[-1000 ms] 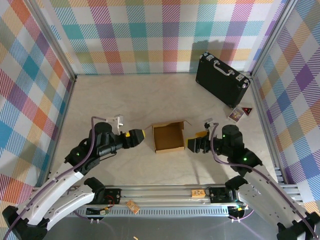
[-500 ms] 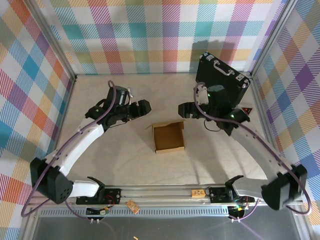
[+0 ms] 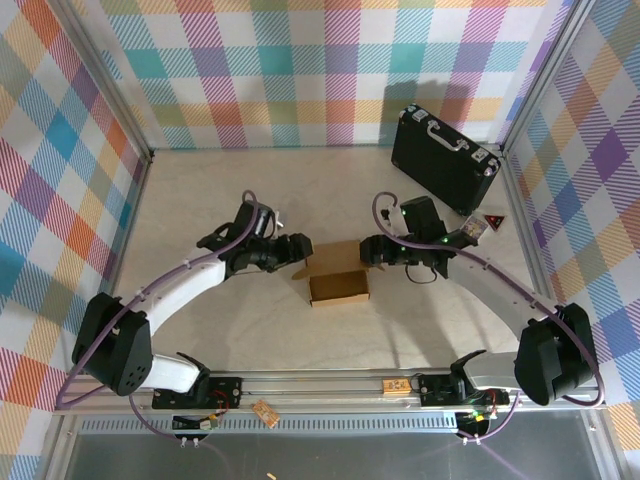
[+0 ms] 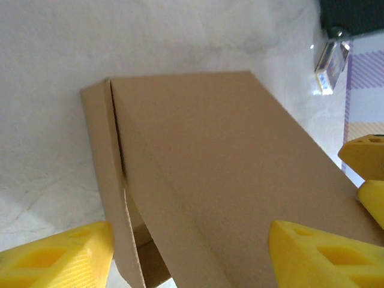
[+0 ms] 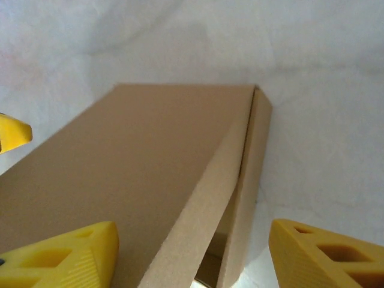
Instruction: Fold the paper box
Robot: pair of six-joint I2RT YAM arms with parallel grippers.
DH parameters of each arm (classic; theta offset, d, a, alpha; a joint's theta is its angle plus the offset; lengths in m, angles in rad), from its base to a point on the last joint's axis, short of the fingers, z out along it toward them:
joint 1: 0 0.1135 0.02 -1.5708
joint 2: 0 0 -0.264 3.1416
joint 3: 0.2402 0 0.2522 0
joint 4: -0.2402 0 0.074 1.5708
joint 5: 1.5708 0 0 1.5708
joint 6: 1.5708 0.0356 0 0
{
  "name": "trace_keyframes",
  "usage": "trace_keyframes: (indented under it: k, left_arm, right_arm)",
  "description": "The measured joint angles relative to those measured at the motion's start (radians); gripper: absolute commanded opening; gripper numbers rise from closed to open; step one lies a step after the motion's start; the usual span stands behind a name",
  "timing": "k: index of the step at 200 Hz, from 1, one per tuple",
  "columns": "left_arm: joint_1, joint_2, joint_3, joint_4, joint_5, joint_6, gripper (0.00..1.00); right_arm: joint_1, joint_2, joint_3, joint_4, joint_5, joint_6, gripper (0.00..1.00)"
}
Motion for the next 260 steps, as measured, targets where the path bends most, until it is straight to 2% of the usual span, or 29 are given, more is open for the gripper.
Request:
trace_keyframes:
  k: [37, 81, 179, 203, 225, 260]
  left_arm:
    - [-0.059, 0.026, -0.111, 0.088, 0.000, 0.000, 0.66]
    - [-0.076, 0.083, -0.199, 0.159, -0.014, -0.004, 0.63]
    - [-0.092, 0.102, -0.217, 0.212, -0.034, 0.001, 0.62]
    - [-0.092, 0.097, -0.217, 0.196, -0.051, 0.011, 0.69]
    - [-0.092, 0.063, -0.217, 0.138, -0.096, 0.029, 0.74]
    - [-0.092, -0.048, -0.210, -0.001, -0.169, 0.057, 0.76]
  right_arm:
    - [0.000, -0.029, -0.106, 0.045, -0.018, 0.008, 0.66]
    - [0.000, -0.015, -0.188, 0.101, -0.018, 0.014, 0.65]
    - [0.010, 0.075, -0.243, 0.194, -0.036, 0.034, 0.61]
    - [0.014, 0.077, -0.243, 0.197, -0.036, 0.034, 0.61]
    - [0.016, 0.061, -0.243, 0.186, -0.024, 0.032, 0.69]
    - [0.021, -0.060, -0.239, 0.110, 0.029, 0.032, 0.69]
